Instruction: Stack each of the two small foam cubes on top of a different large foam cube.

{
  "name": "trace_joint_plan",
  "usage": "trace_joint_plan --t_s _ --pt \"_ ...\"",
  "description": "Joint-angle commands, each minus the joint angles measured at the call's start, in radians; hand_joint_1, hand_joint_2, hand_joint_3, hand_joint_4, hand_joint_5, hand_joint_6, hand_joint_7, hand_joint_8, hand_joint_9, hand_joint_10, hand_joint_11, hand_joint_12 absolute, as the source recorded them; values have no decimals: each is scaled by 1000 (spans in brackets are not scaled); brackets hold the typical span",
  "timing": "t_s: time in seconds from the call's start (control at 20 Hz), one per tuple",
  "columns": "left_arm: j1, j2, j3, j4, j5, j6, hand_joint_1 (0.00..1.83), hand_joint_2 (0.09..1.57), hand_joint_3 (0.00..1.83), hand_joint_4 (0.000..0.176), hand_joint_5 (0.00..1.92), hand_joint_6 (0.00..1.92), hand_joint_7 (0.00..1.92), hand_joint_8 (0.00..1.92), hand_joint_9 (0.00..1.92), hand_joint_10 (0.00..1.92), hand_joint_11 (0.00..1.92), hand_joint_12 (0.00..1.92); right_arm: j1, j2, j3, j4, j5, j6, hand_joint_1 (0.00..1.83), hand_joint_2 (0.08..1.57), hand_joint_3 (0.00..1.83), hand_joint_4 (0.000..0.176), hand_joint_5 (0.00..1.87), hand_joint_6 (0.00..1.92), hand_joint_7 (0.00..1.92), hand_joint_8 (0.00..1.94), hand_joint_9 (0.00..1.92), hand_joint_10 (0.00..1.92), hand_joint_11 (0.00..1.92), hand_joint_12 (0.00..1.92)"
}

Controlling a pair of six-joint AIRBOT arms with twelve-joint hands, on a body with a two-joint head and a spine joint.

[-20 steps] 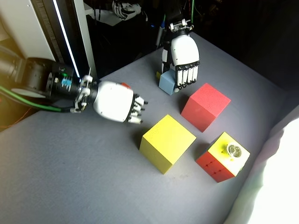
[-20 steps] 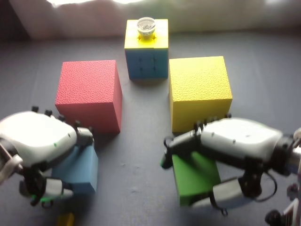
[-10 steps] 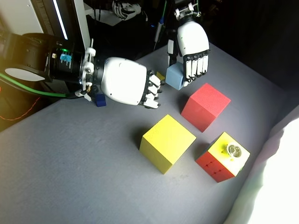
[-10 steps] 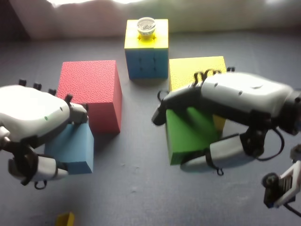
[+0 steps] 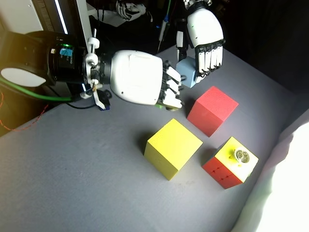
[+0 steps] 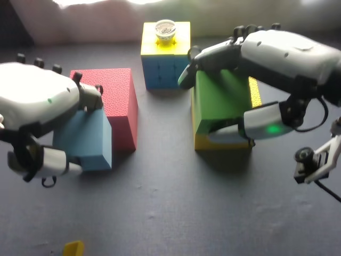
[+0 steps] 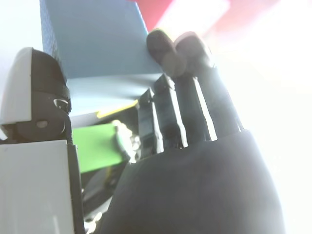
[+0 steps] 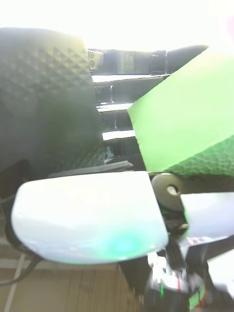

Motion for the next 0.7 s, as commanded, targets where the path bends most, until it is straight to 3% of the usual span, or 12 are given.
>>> trace_joint_plan --t_s 0.0,0.05,0.15,0.2,0.3,0.45,0.6,0.65 --pt "-24 5 11 45 -30 12 1360 1165 0 0 920 924 876 1212 756 1509 526 1781 17 1 10 -16 122 15 1208 1149 1 0 905 968 944 1182 883 642 418 1285" --pt "-34 3 16 45 -26 19 1351 1185 6 0 853 1041 834 1276 724 1542 473 1771 20 -4 22 -17 123 20 1210 1144 0 0 929 931 945 1181 885 646 427 1274" --pt "-66 -7 39 34 -2 52 1350 1190 4 0 842 1049 831 1295 713 1552 468 1774 28 -16 52 -17 119 26 1219 1131 0 0 958 882 971 1144 903 658 436 1283" --pt "-85 -15 54 18 10 84 1223 1157 0 0 937 945 892 1310 762 1388 494 1763 35 -25 70 -14 103 30 1218 1132 2 0 936 917 979 1131 909 689 429 1309" --pt "-114 -36 88 5 32 120 1198 1167 2 0 897 1057 877 1283 752 1331 468 1756 51 -34 94 -3 71 55 1215 1135 1 0 934 927 973 1136 905 693 450 1318" --pt "-133 -80 141 3 64 137 1223 1147 0 0 962 905 903 1300 773 1372 501 1764 89 -39 115 -3 9 94 1213 1145 0 0 918 934 952 1184 874 745 408 1366" --pt "-137 -131 199 15 96 135 1209 1161 2 0 916 987 881 1311 743 1343 467 1768 131 -51 149 -3 -56 120 1217 1127 0 0 952 900 989 1106 894 729 457 1308" --pt "-136 -154 228 22 120 133 1232 1137 0 0 980 861 929 1275 815 1367 577 1752 146 -62 171 -4 -78 124 1213 1128 0 0 947 930 987 1091 923 664 462 1282"
